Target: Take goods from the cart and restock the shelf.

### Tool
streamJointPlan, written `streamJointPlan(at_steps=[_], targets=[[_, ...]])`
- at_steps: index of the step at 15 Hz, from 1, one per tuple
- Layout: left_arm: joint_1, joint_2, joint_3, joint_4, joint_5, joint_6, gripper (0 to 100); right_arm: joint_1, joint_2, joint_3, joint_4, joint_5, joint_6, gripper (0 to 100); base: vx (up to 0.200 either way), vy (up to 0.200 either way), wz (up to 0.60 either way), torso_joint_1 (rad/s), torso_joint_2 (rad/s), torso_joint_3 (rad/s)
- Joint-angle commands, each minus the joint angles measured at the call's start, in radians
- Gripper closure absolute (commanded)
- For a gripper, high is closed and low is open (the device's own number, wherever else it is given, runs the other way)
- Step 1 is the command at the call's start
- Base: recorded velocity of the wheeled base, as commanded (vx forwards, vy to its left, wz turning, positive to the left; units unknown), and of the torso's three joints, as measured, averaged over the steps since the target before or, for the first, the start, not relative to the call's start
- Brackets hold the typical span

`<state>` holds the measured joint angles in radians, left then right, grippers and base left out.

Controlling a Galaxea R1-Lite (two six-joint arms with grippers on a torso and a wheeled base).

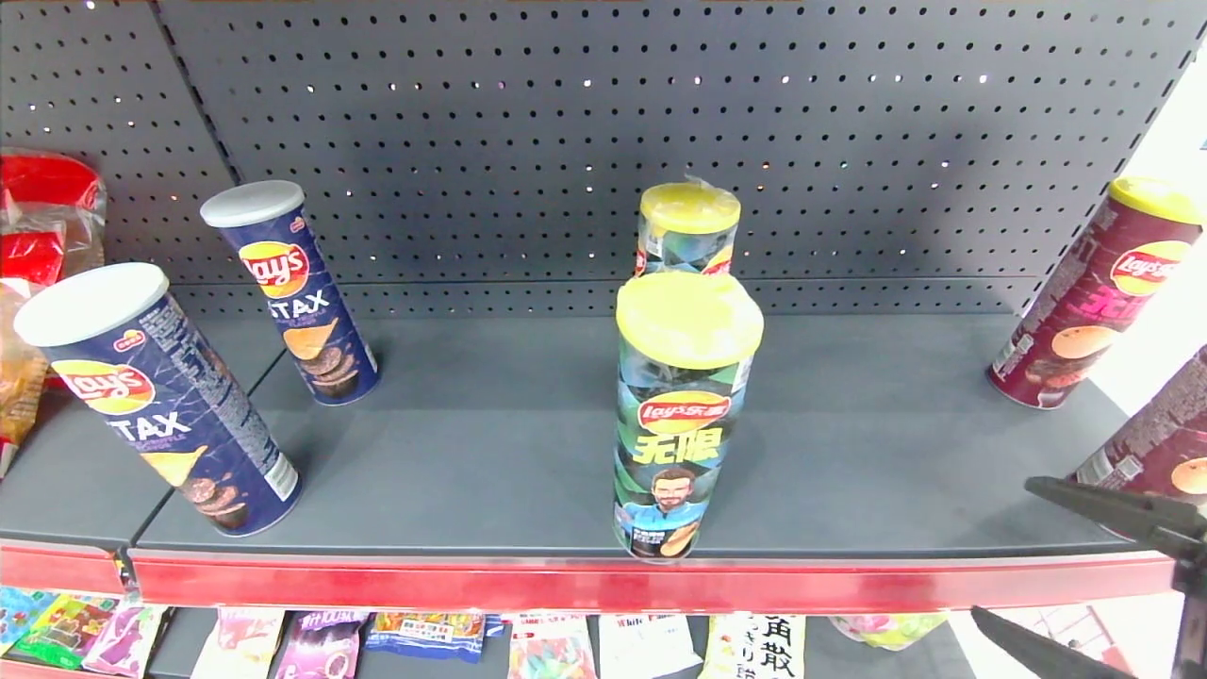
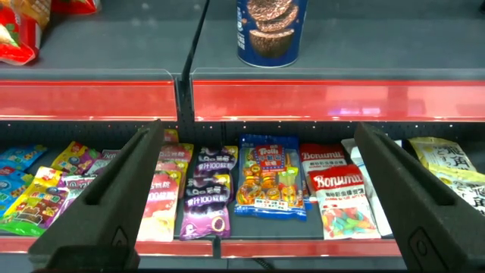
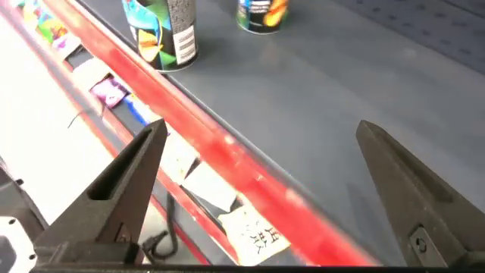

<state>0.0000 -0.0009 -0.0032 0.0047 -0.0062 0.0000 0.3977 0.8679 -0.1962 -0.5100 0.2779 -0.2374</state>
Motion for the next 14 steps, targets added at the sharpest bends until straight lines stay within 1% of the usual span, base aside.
streamJointPlan(at_steps=[1,3,4,5,6,9,10,12,14], targets=[[0.000,0.001,0.000,0.000,0.000,0.000,0,-0.092,-0.227,0.095,0.027,-0.002,0.013,0,0.000,0.000,0.00,0.000,0.00,0.000],[0.000,0.001,0.000,0.000,0.000,0.000,0,-0.215,-0.316,0.173,0.039,0.004,0.027,0,0.000,0.000,0.00,0.000,0.00,0.000],[0.000,0.001,0.000,0.000,0.000,0.000,0,-0.319,-0.409,0.196,0.142,0.007,0.035,0,0.000,0.000,0.00,0.000,0.00,0.000],[0.000,0.001,0.000,0.000,0.000,0.000,0,-0.353,-0.451,0.196,0.197,0.006,0.035,0,0.000,0.000,0.00,0.000,0.00,0.000],[0.000,0.001,0.000,0.000,0.000,0.000,0,-0.367,-0.484,0.196,0.219,0.003,0.036,0,0.000,0.000,0.00,0.000,0.00,0.000],[0.000,0.001,0.000,0.000,0.000,0.000,0,-0.464,-0.759,0.189,0.481,-0.014,0.046,0,0.000,0.000,0.00,0.000,0.00,0.000],[0.000,0.001,0.000,0.000,0.000,0.000,0,-0.459,-0.782,0.184,0.492,-0.022,0.075,0,0.000,0.000,0.00,0.000,0.00,0.000],[0.000,0.001,0.000,0.000,0.000,0.002,0,-0.404,-0.845,0.184,0.489,-0.029,0.164,0,0.000,0.000,0.00,0.000,0.00,0.000],[0.000,0.001,0.000,0.000,0.000,0.000,0,-0.399,-0.866,0.187,0.481,-0.082,0.194,0,0.000,0.000,0.00,0.000,0.00,0.000]])
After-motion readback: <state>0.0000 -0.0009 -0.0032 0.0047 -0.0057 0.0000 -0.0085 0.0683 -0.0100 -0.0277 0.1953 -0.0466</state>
